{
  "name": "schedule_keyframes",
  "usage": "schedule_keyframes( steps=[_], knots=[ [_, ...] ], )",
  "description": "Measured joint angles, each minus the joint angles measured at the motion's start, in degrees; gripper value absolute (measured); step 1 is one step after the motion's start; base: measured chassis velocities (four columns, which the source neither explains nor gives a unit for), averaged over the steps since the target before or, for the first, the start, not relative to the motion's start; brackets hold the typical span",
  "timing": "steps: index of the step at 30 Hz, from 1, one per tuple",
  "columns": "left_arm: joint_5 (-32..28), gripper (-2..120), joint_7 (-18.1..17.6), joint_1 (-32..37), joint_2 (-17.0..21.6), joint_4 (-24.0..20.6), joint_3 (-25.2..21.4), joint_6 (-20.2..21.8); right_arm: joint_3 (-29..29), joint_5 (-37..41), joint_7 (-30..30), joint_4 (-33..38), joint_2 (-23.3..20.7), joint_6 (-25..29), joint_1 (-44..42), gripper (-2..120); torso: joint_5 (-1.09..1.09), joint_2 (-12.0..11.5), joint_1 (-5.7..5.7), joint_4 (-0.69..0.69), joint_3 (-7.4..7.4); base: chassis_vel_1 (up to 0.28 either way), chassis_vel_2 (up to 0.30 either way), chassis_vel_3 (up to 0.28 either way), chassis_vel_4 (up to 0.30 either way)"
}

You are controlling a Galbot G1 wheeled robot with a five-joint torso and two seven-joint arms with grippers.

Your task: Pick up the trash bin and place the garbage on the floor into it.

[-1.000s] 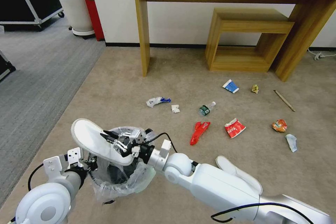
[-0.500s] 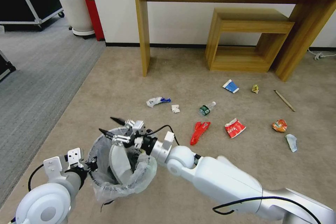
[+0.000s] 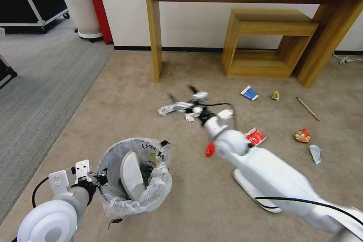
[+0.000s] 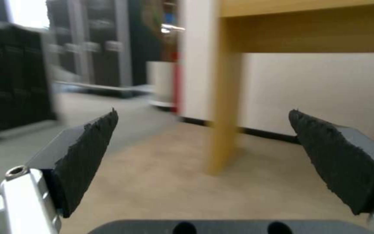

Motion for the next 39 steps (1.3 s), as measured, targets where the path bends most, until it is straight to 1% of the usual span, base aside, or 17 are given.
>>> schedule_keyframes(
  steps=[3, 4, 6, 7, 8, 12, 13, 16, 18, 23, 25, 26, 28, 29, 30, 32, 39],
  knots=[
    [1.3, 0, 0.73, 0.18, -0.35, -0.55, 0.42, 0.32, 8.29, -4.91, 3.83, 0.92, -5.65, -1.58, -4.93, 100, 0.01, 0.0, 0.0, -0.02, 0.0, 0.0, 0.0, 0.0, 0.0],
    [1.3, 0, 0.73, 0.18, -0.35, -0.55, 0.42, 0.32, 8.29, -4.91, 3.83, 0.92, -5.65, -1.58, -4.93, 100, 0.01, 0.0, 0.0, -0.02, 0.0, 0.0, 0.0, 0.0, 0.0],
    [3.94, 0, 1.85, 0.27, -0.94, -0.56, 1.44, 0.59, 20.18, -9.14, 5.46, 3.17, -10.0, -2.09, -14.63, 100, 0.01, 0.0, 0.0, 0.0, -0.01, 0.0, 0.0, 0.0, 0.0],
    [4.49, 0, 2.1, 0.42, -1.15, -0.56, 1.67, 0.68, 22.76, -9.53, 5.44, 3.89, -10.93, -2.17, -17.24, 100, 0.01, 0.0, 0.0, -0.02, 0.0, 0.0, 0.0, 0.0, 0.0],
    [4.49, 0, 2.1, 0.42, -1.15, -0.56, 1.67, 0.68, 22.76, -9.53, 5.44, 3.89, -10.93, -2.17, -17.24, 100, 0.01, 0.0, 0.0, -0.02, 0.0, 0.0, 0.0, 0.0, 0.0],
    [7.48, 0, 3.57, 0.06, -2.55, -0.58, 3.54, 1.0, 37.94, -11.16, 2.79, 7.35, -17.19, -2.01, -29.94, 100, 0.01, 0.0, 0.0, -0.01, -0.01, 0.0, 0.0, 0.0, 0.0],
    [7.48, 0, 3.57, 0.06, -2.55, -0.58, 3.54, 1.0, 37.94, -11.16, 2.79, 7.35, -17.19, -2.01, -29.94, 100, 0.01, 0.0, 0.0, -0.01, -0.01, 0.0, 0.0, 0.0, 0.0],
    [9.51, 0, 4.77, -0.43, -3.71, -0.34, 5.06, 1.29, 45.22, -11.37, 2.14, 7.65, -20.7, -2.23, -36.56, 100, 0.01, 0.0, 0.0, 0.0, -0.01, 0.0, 0.0, 0.0, 0.0],
    [10.26, 0, 5.2, -0.51, -4.1, -0.17, 5.43, 1.3, 47.23, -11.48, 1.73, 7.48, -21.61, -2.23, -38.88, 100, -0.01, 0.0, 0.0, 0.0, -0.01, 0.0, 0.0, 0.0, 0.0],
    [11.76, 0, 5.77, -0.49, -5.2, 0.19, 6.52, 1.22, 50.3, -13.0, -0.26, 5.55, -23.82, -1.6, -44.74, 100, 0.0, 0.0, 0.0, -0.01, -0.01, 0.0, 0.0, 0.0, 0.0],
    [13.35, 0, 6.19, -0.32, -5.91, 0.65, 7.73, 1.16, 50.61, -15.72, -5.4, 0.88, -26.61, 0.27, -48.37, 100, 0.01, 0.0, 0.0, 0.0, -0.01, 0.0, 0.0, 0.0, 0.0],
    [13.35, 0, 6.19, -0.32, -5.91, 0.65, 7.73, 1.16, 50.61, -15.72, -5.4, 0.88, -26.61, 0.27, -48.37, 100, 0.01, 0.0, 0.0, 0.0, -0.01, 0.0, 0.0, 0.0, 0.0],
    [14.17, 0, 6.2, -0.3, -6.48, 0.81, 8.35, 1.16, 48.81, -18.53, -12.44, -5.56, -30.6, 3.17, -50.76, 100, -0.03, 0.01, 0.0, 0.0, -0.01, 0.0, 0.0, 0.0, 0.0],
    [14.17, 0, 6.2, -0.3, -6.48, 0.81, 8.35, 1.16, 48.81, -18.53, -12.44, -5.56, -30.6, 3.17, -50.76, 100, -0.03, 0.01, 0.0, 0.0, -0.01, 0.0, 0.0, 0.0, 0.0],
    [14.42, 0, 6.22, -0.24, -6.79, 0.89, 8.44, 1.16, 47.26, -20.72, -14.18, -8.38, -31.58, 4.83, -50.78, 100, -0.03, 0.0, -0.01, -0.01, -0.01, 0.0, 0.0, 0.0, 0.0],
    [15.2, 0, 6.3, 0.11, -7.49, 1.13, 8.64, 1.23, 44.24, -23.69, -16.84, -12.95, -31.92, 6.97, -49.56, 100, 0.0, 0.0, 0.0, -0.02, -0.01, 0.0, 0.0, 0.0, 0.0],
    [16.62, 0, 6.4, 1.44, -8.72, 1.51, 8.74, 1.36, 38.62, -27.24, -17.23, -17.77, -29.45, 7.74, -47.96, 100, 0.0, 0.0, 0.0, 0.01, -0.01, 0.0, 0.0, 0.0, 0.0]
  ],
)
